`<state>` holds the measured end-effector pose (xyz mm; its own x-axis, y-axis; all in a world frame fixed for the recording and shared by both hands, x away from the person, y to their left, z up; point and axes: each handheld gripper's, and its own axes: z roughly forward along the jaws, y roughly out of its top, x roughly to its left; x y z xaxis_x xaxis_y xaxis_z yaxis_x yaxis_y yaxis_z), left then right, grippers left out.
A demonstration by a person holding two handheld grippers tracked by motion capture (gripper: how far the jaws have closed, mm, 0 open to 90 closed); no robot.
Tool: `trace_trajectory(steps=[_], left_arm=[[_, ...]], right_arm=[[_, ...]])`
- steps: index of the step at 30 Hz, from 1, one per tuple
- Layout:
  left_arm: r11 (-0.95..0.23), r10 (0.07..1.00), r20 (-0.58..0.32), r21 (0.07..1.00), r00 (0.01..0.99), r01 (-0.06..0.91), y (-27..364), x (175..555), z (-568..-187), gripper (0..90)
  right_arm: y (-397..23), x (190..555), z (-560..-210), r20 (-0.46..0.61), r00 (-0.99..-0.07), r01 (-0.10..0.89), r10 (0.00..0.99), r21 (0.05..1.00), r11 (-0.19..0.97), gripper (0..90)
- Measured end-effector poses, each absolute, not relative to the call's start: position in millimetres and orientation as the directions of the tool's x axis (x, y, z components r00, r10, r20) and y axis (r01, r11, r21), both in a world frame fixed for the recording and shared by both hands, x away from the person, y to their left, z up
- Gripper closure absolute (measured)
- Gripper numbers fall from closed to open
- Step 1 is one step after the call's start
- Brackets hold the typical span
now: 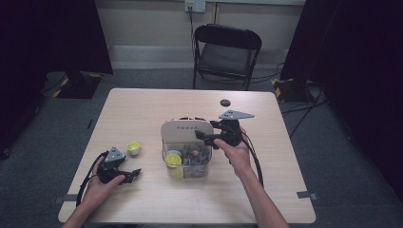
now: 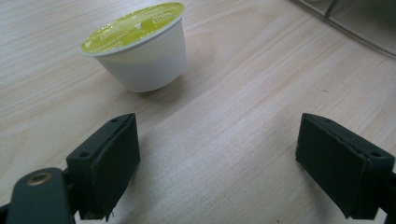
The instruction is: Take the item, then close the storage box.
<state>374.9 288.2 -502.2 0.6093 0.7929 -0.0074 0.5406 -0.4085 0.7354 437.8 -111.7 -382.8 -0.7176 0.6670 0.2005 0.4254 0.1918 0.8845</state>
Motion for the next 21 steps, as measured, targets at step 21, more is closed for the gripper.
trace_trajectory(steps=[21], left_arm=[[-0.410,0.791,-0.007,0.736,0.612,0.538,288.5,375.0,-502.3,13.0]], right_arm=[[-105.1,425.8,-366.9,0.186,-0.752,0.386,0.633,0.902,0.194,41.3]])
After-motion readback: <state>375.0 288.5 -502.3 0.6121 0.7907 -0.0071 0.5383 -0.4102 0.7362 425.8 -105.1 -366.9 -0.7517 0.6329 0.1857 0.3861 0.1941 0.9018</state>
